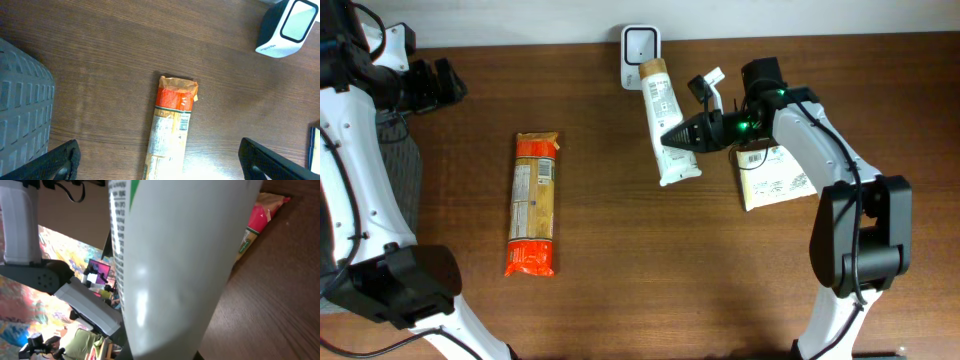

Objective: Scan the item barcode
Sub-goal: 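Lift the tan package and raise it toward the scanner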

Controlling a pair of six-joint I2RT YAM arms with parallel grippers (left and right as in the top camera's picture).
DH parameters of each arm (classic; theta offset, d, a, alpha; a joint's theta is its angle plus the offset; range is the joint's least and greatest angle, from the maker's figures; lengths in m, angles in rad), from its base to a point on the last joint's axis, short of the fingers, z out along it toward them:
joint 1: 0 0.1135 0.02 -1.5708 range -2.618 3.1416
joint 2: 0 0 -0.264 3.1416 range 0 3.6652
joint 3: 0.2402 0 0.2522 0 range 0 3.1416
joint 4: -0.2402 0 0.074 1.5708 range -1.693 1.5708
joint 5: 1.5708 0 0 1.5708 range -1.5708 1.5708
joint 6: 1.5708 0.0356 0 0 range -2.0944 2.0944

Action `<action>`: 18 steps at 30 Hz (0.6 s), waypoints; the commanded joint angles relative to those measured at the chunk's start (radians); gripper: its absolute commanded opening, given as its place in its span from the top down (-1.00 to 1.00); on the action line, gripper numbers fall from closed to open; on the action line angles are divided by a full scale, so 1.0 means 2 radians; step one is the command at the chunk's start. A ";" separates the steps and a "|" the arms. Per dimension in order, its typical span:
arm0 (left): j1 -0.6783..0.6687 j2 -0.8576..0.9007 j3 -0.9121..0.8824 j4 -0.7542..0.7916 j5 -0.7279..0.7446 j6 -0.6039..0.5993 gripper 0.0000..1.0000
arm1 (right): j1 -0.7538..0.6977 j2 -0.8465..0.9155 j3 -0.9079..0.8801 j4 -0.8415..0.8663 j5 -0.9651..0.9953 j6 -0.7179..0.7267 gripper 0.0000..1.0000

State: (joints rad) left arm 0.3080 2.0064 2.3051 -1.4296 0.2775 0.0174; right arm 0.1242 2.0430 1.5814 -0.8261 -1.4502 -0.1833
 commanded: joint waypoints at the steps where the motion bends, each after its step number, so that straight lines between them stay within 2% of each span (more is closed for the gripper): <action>1: 0.001 -0.005 0.003 0.000 0.002 -0.001 -0.98 | -0.004 -0.022 0.011 0.002 -0.028 -0.013 0.92; 5: 0.001 -0.005 0.003 0.000 0.002 -0.001 -0.98 | 0.013 -0.031 0.026 -0.009 0.183 0.071 0.92; 8: 0.001 -0.005 0.003 0.000 0.002 -0.001 -0.98 | 0.047 -0.032 0.137 -0.097 0.374 0.072 0.92; 10: 0.001 -0.005 0.003 0.000 0.002 -0.001 -0.98 | 0.078 -0.032 0.224 -0.126 0.525 0.072 0.93; 11: 0.001 -0.005 0.003 0.000 0.002 -0.001 -0.98 | 0.102 -0.032 0.262 -0.124 0.642 0.072 0.92; 13: 0.001 -0.005 0.003 0.000 0.002 -0.001 -0.98 | 0.144 -0.029 0.274 -0.076 0.823 0.041 0.93; 15: 0.001 -0.005 0.003 0.000 0.002 -0.001 -0.98 | 0.175 -0.003 0.273 -0.011 0.958 -0.020 0.92; 18: 0.001 -0.005 0.003 0.000 0.002 -0.001 -0.98 | 0.187 0.045 0.273 0.084 1.051 -0.118 0.92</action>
State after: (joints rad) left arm 0.3080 2.0064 2.3051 -1.4292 0.2775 0.0170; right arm 0.4961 2.0747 2.1067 -0.7361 0.3992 -0.2504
